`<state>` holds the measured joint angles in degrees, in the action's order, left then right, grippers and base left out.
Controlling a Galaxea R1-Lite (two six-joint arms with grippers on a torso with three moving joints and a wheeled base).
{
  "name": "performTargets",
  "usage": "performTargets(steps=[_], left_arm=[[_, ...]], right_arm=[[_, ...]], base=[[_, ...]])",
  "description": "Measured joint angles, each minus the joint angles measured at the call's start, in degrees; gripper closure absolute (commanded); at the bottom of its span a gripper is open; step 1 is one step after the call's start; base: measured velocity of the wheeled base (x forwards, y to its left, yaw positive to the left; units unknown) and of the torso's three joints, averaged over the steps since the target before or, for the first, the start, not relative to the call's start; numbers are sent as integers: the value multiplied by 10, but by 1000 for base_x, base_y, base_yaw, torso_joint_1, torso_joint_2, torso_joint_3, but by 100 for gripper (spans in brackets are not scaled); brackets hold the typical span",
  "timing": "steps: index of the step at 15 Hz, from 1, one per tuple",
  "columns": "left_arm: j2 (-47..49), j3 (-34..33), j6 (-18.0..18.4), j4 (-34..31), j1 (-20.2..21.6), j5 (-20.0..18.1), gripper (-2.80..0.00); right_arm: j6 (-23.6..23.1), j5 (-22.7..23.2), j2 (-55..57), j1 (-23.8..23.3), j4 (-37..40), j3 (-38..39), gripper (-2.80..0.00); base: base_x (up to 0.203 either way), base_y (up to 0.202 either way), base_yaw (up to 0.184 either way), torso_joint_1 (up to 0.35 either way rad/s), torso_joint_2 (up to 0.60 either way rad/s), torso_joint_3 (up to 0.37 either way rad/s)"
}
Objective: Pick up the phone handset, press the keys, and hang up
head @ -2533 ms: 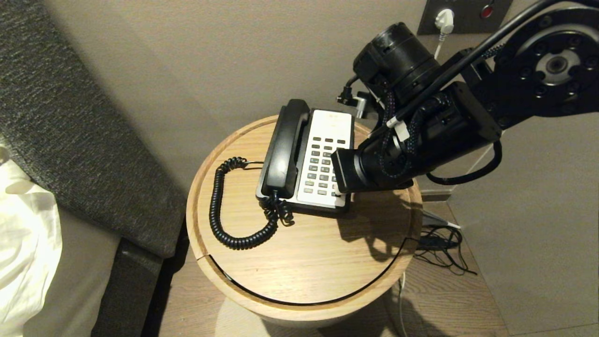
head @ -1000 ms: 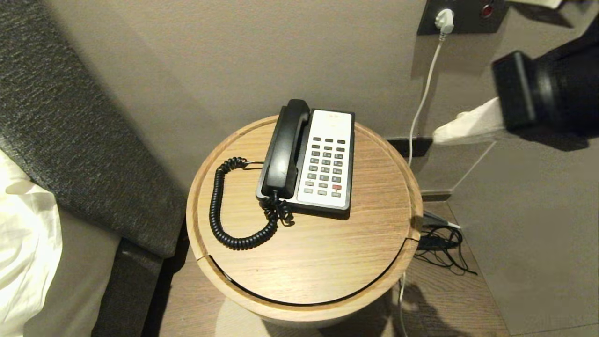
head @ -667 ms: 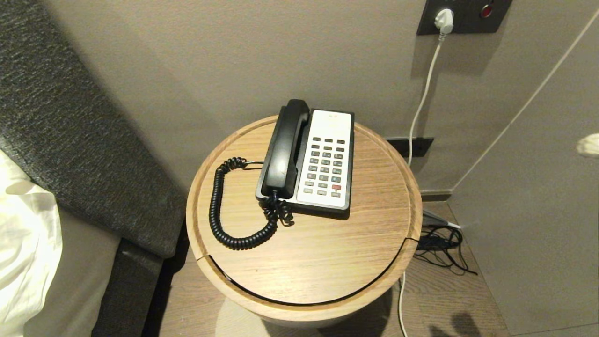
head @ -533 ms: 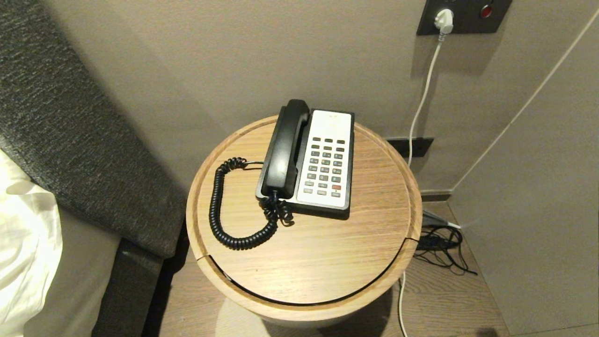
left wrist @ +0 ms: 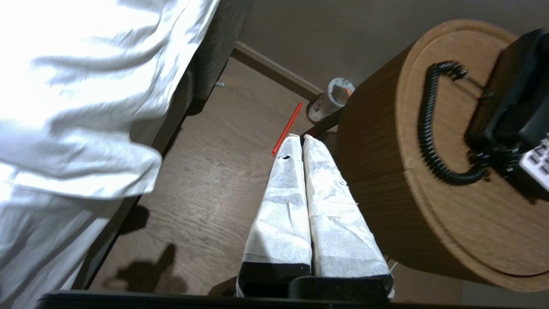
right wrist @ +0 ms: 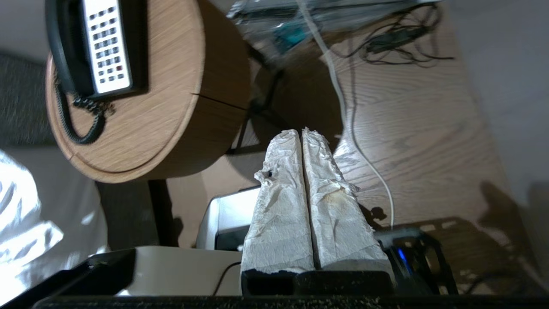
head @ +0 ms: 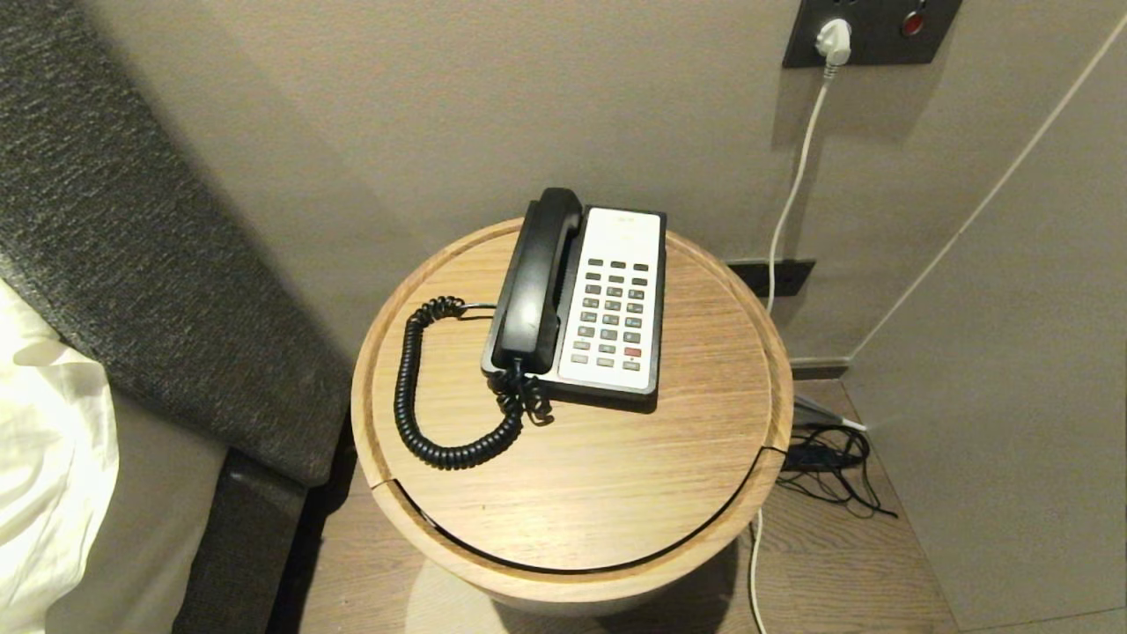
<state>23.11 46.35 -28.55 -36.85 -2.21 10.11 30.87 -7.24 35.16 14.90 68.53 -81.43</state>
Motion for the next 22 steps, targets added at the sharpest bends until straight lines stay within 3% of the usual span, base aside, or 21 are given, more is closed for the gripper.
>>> performTargets(steps=[3, 5, 8, 12, 14, 18, 22], left_arm=[[-49, -45, 7, -1, 6, 0, 0], [-84, -75, 30, 0, 8, 0, 0], [-133, -116, 104, 5, 17, -20, 0], [-197, -186, 214, 11, 20, -84, 0], [-215, -224, 226, 37, 21, -92, 0], [-228, -321, 250, 175, 21, -93, 0], [-230, -429, 262, 341, 20, -97, 0]], right_arm=[[-4, 5, -78, -39, 22, 39, 0], [-7, 14, -129, -75, 42, 68, 0], [-32, 58, -198, -122, 61, 107, 0], [-93, 84, -277, -144, 28, 196, 0], [-100, 101, -303, -147, 3, 246, 0], [-128, 129, -326, -147, -146, 407, 0], [-180, 112, -332, -147, -448, 673, 0]], base=[[0, 0, 0, 0, 0, 0], [0, 0, 0, 0, 0, 0], [0, 0, 0, 0, 0, 0], [0, 0, 0, 0, 0, 0], [0, 0, 0, 0, 0, 0], [0, 0, 0, 0, 0, 0], [0, 0, 0, 0, 0, 0]])
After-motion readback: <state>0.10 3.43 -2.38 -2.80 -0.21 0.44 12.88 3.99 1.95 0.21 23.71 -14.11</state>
